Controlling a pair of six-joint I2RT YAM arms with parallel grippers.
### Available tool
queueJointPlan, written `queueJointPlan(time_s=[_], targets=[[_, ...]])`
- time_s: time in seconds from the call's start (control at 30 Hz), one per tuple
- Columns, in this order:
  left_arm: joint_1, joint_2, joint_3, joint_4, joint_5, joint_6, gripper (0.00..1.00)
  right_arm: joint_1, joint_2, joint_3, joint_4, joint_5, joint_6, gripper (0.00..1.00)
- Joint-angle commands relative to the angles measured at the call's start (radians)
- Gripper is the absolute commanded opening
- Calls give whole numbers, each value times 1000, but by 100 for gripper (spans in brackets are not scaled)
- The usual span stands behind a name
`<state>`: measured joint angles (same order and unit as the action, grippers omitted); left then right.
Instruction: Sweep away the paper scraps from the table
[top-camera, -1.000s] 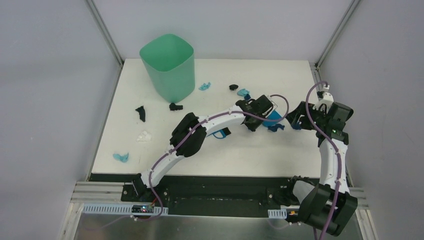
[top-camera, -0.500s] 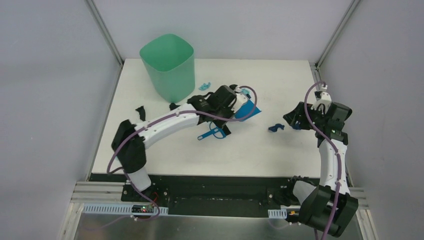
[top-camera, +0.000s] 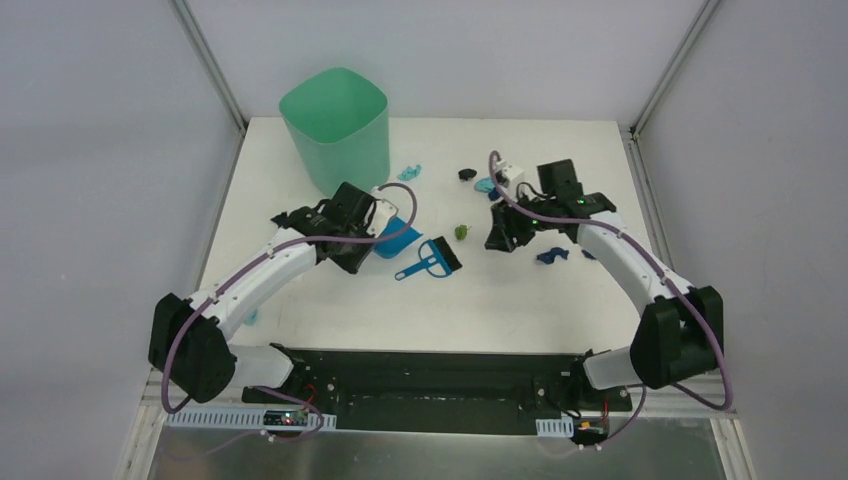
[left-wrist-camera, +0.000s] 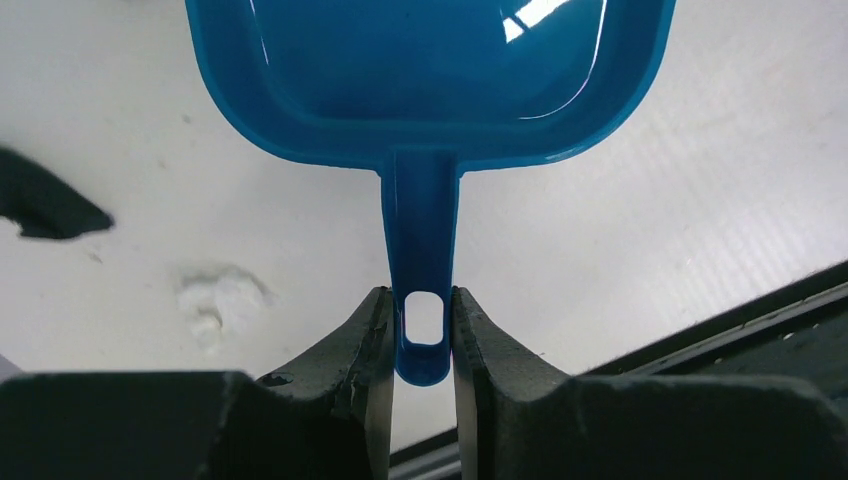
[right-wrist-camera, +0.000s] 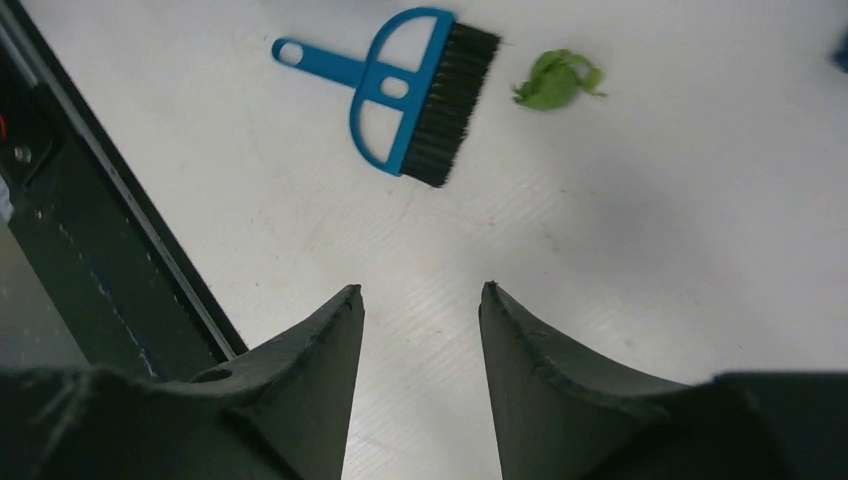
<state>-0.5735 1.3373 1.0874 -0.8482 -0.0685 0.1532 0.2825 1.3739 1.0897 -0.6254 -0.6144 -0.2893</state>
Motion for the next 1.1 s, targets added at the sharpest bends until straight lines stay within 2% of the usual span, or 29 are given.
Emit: queueJointPlan(time_s=[0.0,0.13,0.4,0.6,0.67,0.77,0.87,1.07], targets=[[68,-99,-78,-39,15,36,13,152,78,63,-56,30,-163,48],[99,-74,-45,-85,51,39,13,276,164,112,-86,39,-239,40],[103,130,9,-172,168,30,14,378,292,185,-86,65,-366,37],[106,210,1,-179,157,13,19,436,350,187,-54,92,-438,37],[107,222,4,-179,153,13,27,440,369,188,-39,86,-442,37],[110,214,1,-181,152,7,50,452,376,166,-14,83,-485,37],[119,182,8,-202,203,20,65,480,353,99,37,104,-585,36],[126,200,47,-252,211,13,68,520,392,88,47,137,-665,35]])
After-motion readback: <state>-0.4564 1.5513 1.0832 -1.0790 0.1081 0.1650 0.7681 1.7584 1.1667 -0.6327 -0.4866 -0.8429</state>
